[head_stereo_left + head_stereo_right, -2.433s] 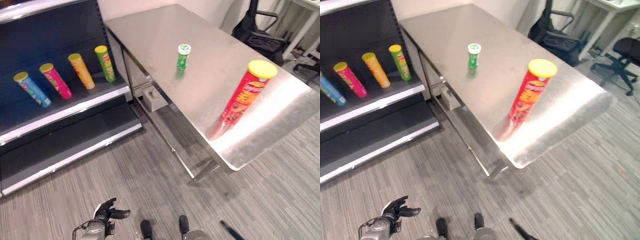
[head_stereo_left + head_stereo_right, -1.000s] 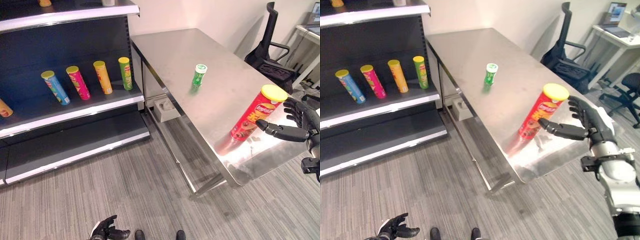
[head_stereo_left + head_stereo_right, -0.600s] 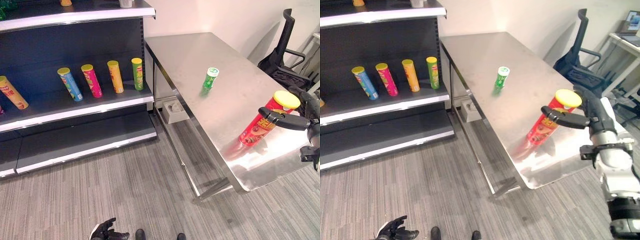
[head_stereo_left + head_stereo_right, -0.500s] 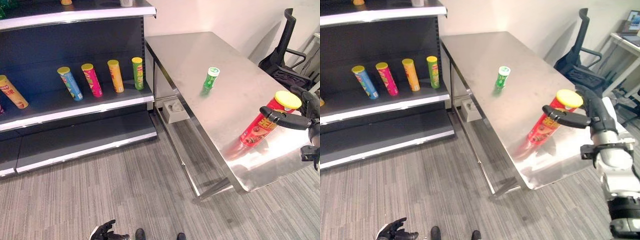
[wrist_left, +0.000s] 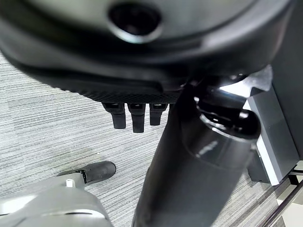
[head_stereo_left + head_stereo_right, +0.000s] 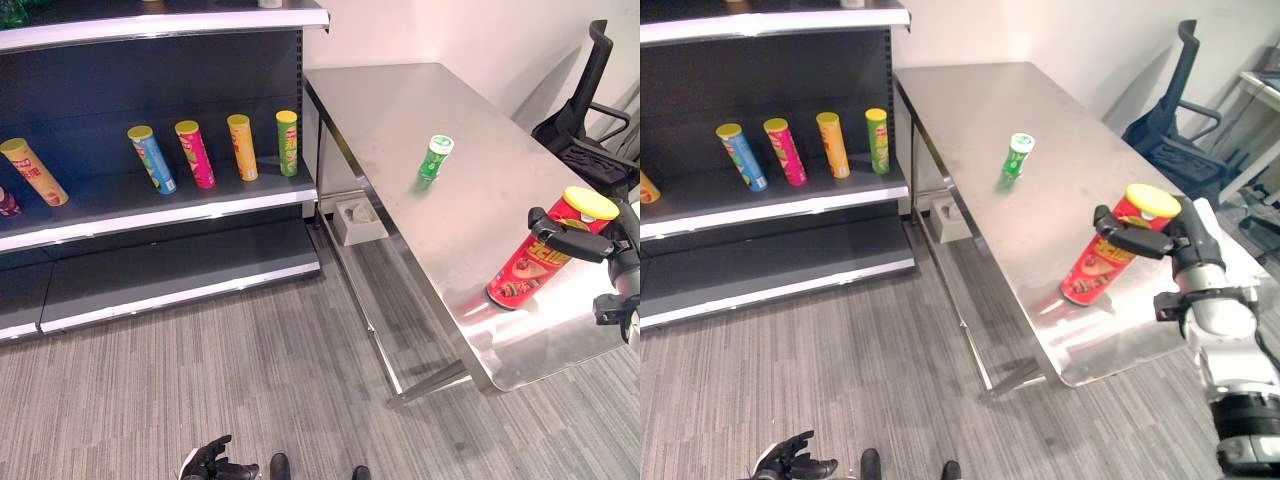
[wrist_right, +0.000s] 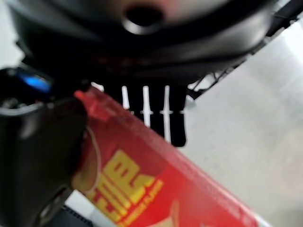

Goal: Put the goods on the table back onto the shelves and tidy them up.

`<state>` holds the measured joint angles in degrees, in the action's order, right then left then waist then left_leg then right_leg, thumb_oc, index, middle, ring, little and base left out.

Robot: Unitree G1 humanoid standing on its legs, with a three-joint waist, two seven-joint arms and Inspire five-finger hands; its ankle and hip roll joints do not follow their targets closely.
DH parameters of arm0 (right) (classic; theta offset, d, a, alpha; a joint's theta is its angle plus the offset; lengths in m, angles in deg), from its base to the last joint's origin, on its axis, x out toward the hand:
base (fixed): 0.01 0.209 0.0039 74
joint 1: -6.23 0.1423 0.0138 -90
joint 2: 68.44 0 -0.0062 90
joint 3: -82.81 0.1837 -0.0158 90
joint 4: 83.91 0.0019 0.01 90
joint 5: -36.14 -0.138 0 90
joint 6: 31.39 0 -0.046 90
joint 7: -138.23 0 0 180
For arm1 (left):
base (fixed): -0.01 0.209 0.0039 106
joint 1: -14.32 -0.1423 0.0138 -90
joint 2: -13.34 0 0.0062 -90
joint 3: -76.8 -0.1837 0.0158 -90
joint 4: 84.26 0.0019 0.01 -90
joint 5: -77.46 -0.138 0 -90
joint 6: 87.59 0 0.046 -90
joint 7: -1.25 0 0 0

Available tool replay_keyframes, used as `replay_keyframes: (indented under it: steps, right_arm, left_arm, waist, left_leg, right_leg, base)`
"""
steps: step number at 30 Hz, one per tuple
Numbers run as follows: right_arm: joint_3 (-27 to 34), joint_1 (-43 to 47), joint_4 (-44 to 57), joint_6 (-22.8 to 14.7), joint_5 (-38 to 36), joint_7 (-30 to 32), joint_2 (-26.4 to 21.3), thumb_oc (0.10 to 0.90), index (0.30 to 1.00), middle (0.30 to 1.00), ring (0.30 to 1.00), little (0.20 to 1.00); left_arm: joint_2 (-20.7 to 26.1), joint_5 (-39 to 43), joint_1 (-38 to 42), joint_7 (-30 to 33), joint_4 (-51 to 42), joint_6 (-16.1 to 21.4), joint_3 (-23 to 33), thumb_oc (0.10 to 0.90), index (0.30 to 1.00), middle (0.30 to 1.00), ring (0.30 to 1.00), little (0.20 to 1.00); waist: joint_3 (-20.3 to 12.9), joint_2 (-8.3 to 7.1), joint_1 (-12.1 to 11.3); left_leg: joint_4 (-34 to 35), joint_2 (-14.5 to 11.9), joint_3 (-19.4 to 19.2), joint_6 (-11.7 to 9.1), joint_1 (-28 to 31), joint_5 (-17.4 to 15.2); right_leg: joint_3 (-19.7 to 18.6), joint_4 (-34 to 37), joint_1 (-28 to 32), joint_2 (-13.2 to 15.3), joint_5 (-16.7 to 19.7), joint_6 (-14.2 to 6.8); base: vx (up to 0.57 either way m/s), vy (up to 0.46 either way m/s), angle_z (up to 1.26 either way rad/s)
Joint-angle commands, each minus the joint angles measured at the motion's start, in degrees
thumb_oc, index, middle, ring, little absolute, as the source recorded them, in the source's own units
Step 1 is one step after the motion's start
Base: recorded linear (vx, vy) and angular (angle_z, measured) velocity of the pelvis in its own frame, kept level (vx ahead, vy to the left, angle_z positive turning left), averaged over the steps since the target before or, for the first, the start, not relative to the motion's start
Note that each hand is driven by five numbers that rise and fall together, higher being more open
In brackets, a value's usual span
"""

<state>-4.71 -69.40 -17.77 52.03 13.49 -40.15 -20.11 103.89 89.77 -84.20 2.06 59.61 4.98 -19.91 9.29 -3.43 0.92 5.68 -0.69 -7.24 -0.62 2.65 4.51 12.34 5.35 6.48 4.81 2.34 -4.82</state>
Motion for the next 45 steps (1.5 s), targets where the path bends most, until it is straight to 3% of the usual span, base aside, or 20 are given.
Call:
replay_keyframes:
  steps: [1,9,13,15,18,19,20,22,23,26,29,31,33,35,37,38,39,43,45]
  right_arm:
    - [4.14,9.11,4.16,-4.58,0.4,5.26,-6.52,0.4,0.3,0.3,0.3,0.3]
    - [13.96,5.73,17.67,-6.58,9.04,13.76,-3.29,0.4,0.3,0.3,0.3,0.3]
    - [16.45,6.83,24.75,-6.95,14.05,17.28,-1.38,0.4,0.3,0.3,0.3,0.3]
    - [16.56,7.14,26.08,-7.22,14.89,18.37,-0.02,0.4,0.3,0.3,0.3,0.3]
    - [17.32,6.17,27.88,-7.1,15.15,18.33,1.32,0.4,0.3,0.3,0.3,0.3]
    - [17.75,5.61,28.36,-7.27,14.68,18.48,1.79,0.4,0.3,0.3,0.3,0.3]
    - [19.02,3.93,29.11,-7.11,14.88,18.92,1.88,0.4,0.3,0.3,0.3,0.3]
    - [19.57,2.63,29.9,-6.79,14.98,18.47,2.01,0.4,0.3,0.3,0.3,0.3]
    - [20.42,1.22,30.98,-6.23,15.11,17.44,2.46,0.4,0.3,0.3,0.3,0.3]
    - [22.26,-1.78,32.55,-5.08,16.73,16.15,4.2,0.4,0.3,0.3,0.3,0.3]
    - [19.96,0.33,33.28,-4.78,16.97,15.49,5.46,0.4,0.3,0.3,0.3,0.3]
    - [18.68,1.76,33.43,-4.69,16.72,15.22,5.57,0.4,0.3,0.3,0.3,0.3]
    - [18.5,1.58,33.77,-4.57,16.57,14.45,5.85,0.4,0.3,0.3,0.3,0.3]
    - [18.32,2.11,33.79,-5.31,16.0,14.53,5.99,0.4,0.3,0.3,0.3,0.3]
    - [17.55,3.19,33.97,-5.49,15.02,14.11,6.1,0.4,0.3,0.3,0.3,0.3]
    - [17.5,3.31,33.92,-5.51,15.0,14.11,6.06,0.4,0.3,0.3,0.3,0.3]
    - [17.13,3.01,34.14,-5.83,14.49,13.66,6.07,0.4,0.3,0.3,0.3,0.3]
    - [16.24,2.06,33.93,-5.81,14.81,13.22,6.03,0.4,0.3,0.3,0.3,0.3]
    - [16.35,1.04,34.29,-5.7,14.51,12.25,5.64,0.4,0.3,0.3,0.3,0.3]
  left_arm:
    - [2.4,0.71,2.74,1.37,-1.35,2.67,-0.11,0.8,0.9,0.9,0.9,0.9]
    - [2.89,1.26,2.19,2.56,-3.6,2.4,2.27,0.8,0.9,0.9,0.9,0.9]
    - [3.44,2.76,3.47,3.52,-6.58,2.4,2.06,0.8,0.9,0.9,0.9,0.9]
    - [2.76,3.67,3.48,3.72,-7.09,2.51,1.63,0.8,0.9,0.9,0.9,0.9]
    - [2.57,2.99,3.14,3.25,-7.71,2.18,1.0,0.8,0.9,0.9,0.9,0.9]
    - [2.62,2.53,3.28,3.39,-7.23,2.17,0.87,0.8,0.9,0.9,0.9,0.9]
    - [2.78,1.7,3.59,3.55,-7.06,2.08,0.71,0.8,0.9,0.9,0.9,0.9]
    - [2.8,1.22,3.81,3.46,-7.07,2.0,0.81,0.8,0.9,0.9,0.9,0.9]
    - [2.76,0.99,3.54,3.41,-7.14,2.11,0.88,0.8,0.9,0.9,0.9,0.9]
    - [2.72,-1.17,4.46,2.83,-6.62,2.0,0.34,0.8,0.9,0.9,0.9,0.9]
    - [4.45,-2.67,4.2,2.37,-7.56,2.11,0.31,0.8,0.9,0.9,0.9,0.9]
    - [5.81,-2.79,4.18,2.29,-8.09,2.07,0.95,0.8,0.9,0.9,0.9,0.9]
    - [6.62,-3.34,3.97,2.06,-8.35,1.78,1.4,0.8,0.9,0.9,0.9,0.9]
    - [6.76,-2.76,3.8,2.07,-8.23,1.96,2.27,0.8,0.9,0.9,0.9,0.9]
    - [6.46,-1.79,3.76,1.93,-8.53,2.04,2.72,0.8,0.9,0.9,0.9,0.9]
    - [6.43,-1.79,3.81,1.93,-8.53,2.04,2.77,0.8,0.9,0.9,0.9,0.9]
    - [5.29,-1.41,3.76,1.63,-8.16,1.77,3.14,0.8,0.9,0.9,0.9,0.9]
    - [4.31,-1.82,4.05,1.37,-8.41,1.78,3.25,0.8,0.9,0.9,0.9,0.9]
    - [3.79,-2.28,3.79,1.07,-9.21,1.94,2.72,0.8,0.9,0.9,0.9,0.9]
  waist:
    - [-2.64,-2.27,-2.02]
    - [-2.49,-1.43,-2.55]
    - [2.08,-1.91,-4.07]
    - [2.81,-1.57,-4.65]
    - [2.34,-0.67,-4.68]
    - [2.3,-0.46,-4.57]
    - [1.97,-0.13,-3.81]
    - [1.67,0.31,-3.5]
    - [0.7,1.4,-3.63]
    - [-1.66,2.09,-3.26]
    - [-1.6,1.41,-3.57]
    - [-0.87,1.71,-3.78]
    - [0.19,2.21,-2.74]
    - [0.62,2.89,-2.39]
    - [1.79,3.17,-1.81]
    - [1.81,3.3,-1.77]
    - [2.99,2.13,-0.83]
    - [3.37,1.19,0.69]
    - [2.83,0.47,0.87]
  left_leg:
    - [-0.68,-5.2,-2.58,-4.73,3.74,-5.18]
    - [-0.83,-6.57,0.0,-5.34,3.49,-4.54]
    - [-14.84,-5.87,4.59,-6.31,-6.11,-6.54]
    - [-18.19,-5.52,6.48,-7.49,-9.36,-6.32]
    - [-13.79,-9.2,7.67,-7.86,-10.37,-3.43]
    - [-11.47,-11.37,7.54,-8.19,-11.13,-0.64]
    - [-5.56,-15.02,4.92,-8.71,-12.49,2.38]
    - [-4.09,-16.45,2.88,-9.1,-12.97,3.6]
    - [-2.12,-16.76,2.16,-9.78,-11.49,4.44]
    - [-2.17,-13.05,0.79,-9.79,-10.27,2.93]
    - [-3.39,-7.94,-1.55,-6.27,-9.01,0.05]
    - [-2.05,-5.71,-3.24,-4.19,-7.48,-0.77]
    - [-1.24,-3.93,-3.0,-2.84,-6.19,-1.32]
    - [-0.89,-3.1,-3.47,-2.27,-4.97,-2.05]
    - [-0.68,-1.83,-2.7,-1.77,-2.74,-3.39]
    - [-0.68,-1.95,-2.69,-1.75,-2.92,-3.15]
    - [-0.68,0.51,-1.72,-1.2,0.03,-5.15]
    - [-0.68,1.78,0.02,-1.09,2.73,-7.5]
    - [-0.68,2.63,1.08,-0.75,3.55,-8.66]
  right_leg:
    - [-0.33,-0.35,0.45,3.38,-1.6,-5.09]
    - [-0.48,-0.35,1.2,1.6,-3.79,-3.85]
    - [0.52,-1.61,0.9,1.83,-5.07,-1.89]
    - [2.33,-1.78,1.27,1.99,-5.56,-1.56]
    - [5.23,-1.46,2.28,2.46,-5.96,-2.74]
    - [5.85,-1.49,2.53,3.11,-6.22,-3.28]
    - [6.82,-1.44,2.67,4.43,-7.02,-4.27]
    - [7.29,-1.37,2.97,5.31,-7.39,-4.87]
    - [7.34,-1.57,3.24,5.99,-7.33,-5.54]
    - [8.64,-3.58,3.79,11.73,-5.29,-7.37]
    - [8.41,-10.7,0.85,18.7,1.3,-7.89]
    - [8.33,-16.16,-1.83,21.04,2.92,-6.85]
    - [4.47,-20.86,-5.57,17.81,2.06,-5.44]
    - [4.38,-20.8,-7.45,14.57,-0.51,-4.78]
    - [4.3,-17.19,-9.99,8.53,-4.07,-3.73]
    - [4.4,-16.7,-9.93,8.33,-3.57,-3.61]
    - [4.11,-10.04,-14.61,2.95,-0.65,-4.05]
    - [2.83,-5.26,-17.32,0.22,2.64,-5.04]
    - [1.65,-2.84,-15.13,-0.19,3.3,-4.53]
  base:
    - [0.02,-0.038,0.02]
    - [0.02,-0.085,0.12]
    - [-0.13,-0.124,0.31]
    - [-0.03,0.009,0.7]
    - [0.09,0.167,0.57]
    - [0.16,0.375,0.73]
    - [0.12,0.297,0.67]
    - [0.15,0.313,0.65]
    - [0.2,0.435,0.56]
    - [0.24,0.477,0.1]
    - [0.17,0.435,0.25]
    - [0.12,0.423,0.36]
    - [0.13,0.341,0.0]
    - [0.16,0.22,0.16]
    - [0.22,0.139,0.26]
    - [0.35,0.103,0.23]
    - [0.24,0.058,0.26]
    - [0.26,0.034,0.18]
    - [0.2,-0.029,0.5]
